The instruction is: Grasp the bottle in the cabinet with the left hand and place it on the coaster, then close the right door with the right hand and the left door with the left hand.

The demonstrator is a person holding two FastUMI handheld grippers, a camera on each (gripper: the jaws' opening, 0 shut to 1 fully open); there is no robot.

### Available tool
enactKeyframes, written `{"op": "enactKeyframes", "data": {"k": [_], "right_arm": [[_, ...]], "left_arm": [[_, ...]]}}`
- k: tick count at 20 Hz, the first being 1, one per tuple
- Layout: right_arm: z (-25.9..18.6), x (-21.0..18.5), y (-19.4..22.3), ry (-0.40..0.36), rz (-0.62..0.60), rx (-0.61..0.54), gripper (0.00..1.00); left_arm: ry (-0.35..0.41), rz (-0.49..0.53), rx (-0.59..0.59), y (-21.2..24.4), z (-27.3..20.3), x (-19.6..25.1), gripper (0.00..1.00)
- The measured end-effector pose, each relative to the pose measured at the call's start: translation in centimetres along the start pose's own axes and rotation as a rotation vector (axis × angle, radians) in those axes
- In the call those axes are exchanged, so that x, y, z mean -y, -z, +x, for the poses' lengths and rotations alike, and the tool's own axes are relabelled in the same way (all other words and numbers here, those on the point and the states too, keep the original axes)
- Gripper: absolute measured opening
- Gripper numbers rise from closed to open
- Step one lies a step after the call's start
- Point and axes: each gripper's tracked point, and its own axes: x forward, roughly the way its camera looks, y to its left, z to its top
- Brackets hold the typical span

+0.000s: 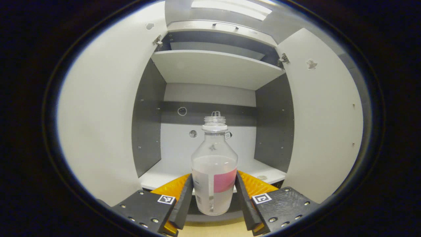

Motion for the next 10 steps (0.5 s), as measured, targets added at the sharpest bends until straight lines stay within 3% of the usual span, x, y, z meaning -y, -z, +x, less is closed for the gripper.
{"op": "enactKeyframes", "data": {"k": [10], "right_arm": [[-3.6,1.2,1.3,-0.037,-0.007,-0.020,0.98]], "left_arm": [[0.031,-0.004,-0.065,8.4,-7.0,3.0,0.70]]}}
